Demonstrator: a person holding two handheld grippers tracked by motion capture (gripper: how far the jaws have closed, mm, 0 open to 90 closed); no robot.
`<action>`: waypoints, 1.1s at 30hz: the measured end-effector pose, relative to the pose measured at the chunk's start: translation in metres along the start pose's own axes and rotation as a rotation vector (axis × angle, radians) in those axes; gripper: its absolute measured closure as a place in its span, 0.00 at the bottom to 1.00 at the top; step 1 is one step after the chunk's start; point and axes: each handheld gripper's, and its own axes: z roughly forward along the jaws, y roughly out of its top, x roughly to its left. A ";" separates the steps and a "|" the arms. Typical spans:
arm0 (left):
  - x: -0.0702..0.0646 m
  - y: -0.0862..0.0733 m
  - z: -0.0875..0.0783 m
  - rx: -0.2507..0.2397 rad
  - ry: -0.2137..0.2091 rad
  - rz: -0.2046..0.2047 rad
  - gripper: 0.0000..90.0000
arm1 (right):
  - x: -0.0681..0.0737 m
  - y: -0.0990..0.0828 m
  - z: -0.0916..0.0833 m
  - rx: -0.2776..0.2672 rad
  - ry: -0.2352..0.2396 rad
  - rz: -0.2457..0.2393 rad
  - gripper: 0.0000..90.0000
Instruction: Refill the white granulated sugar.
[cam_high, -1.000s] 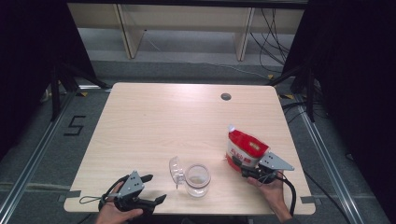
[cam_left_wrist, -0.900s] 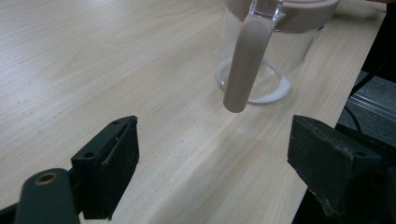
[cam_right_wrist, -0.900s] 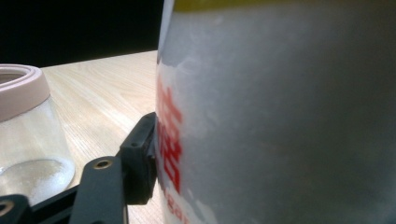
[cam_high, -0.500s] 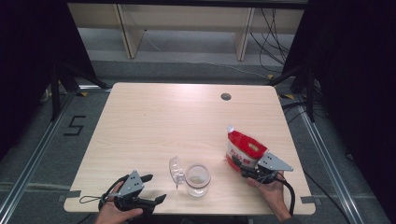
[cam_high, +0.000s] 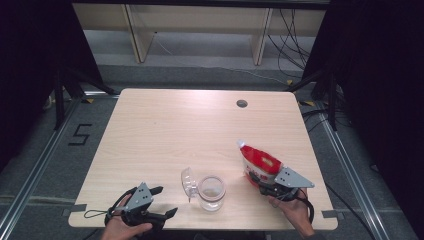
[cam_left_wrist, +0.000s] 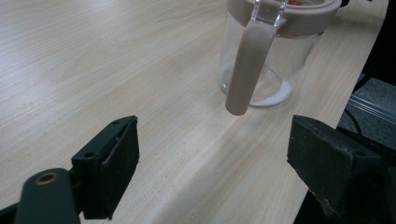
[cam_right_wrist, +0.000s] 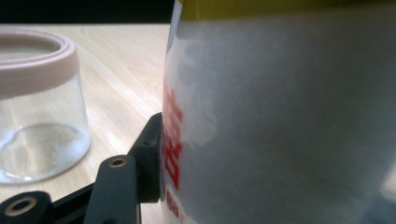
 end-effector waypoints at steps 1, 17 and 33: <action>0.000 0.000 0.000 0.005 -0.004 -0.002 0.18 | 0.004 0.002 -0.001 0.006 -0.004 0.014 0.51; 0.003 0.000 0.000 0.004 0.007 0.027 0.19 | 0.022 0.032 -0.026 0.011 -0.041 -0.159 0.52; 0.004 -0.001 -0.001 0.002 0.034 0.022 0.19 | 0.046 0.048 -0.030 0.144 -0.090 -0.464 0.52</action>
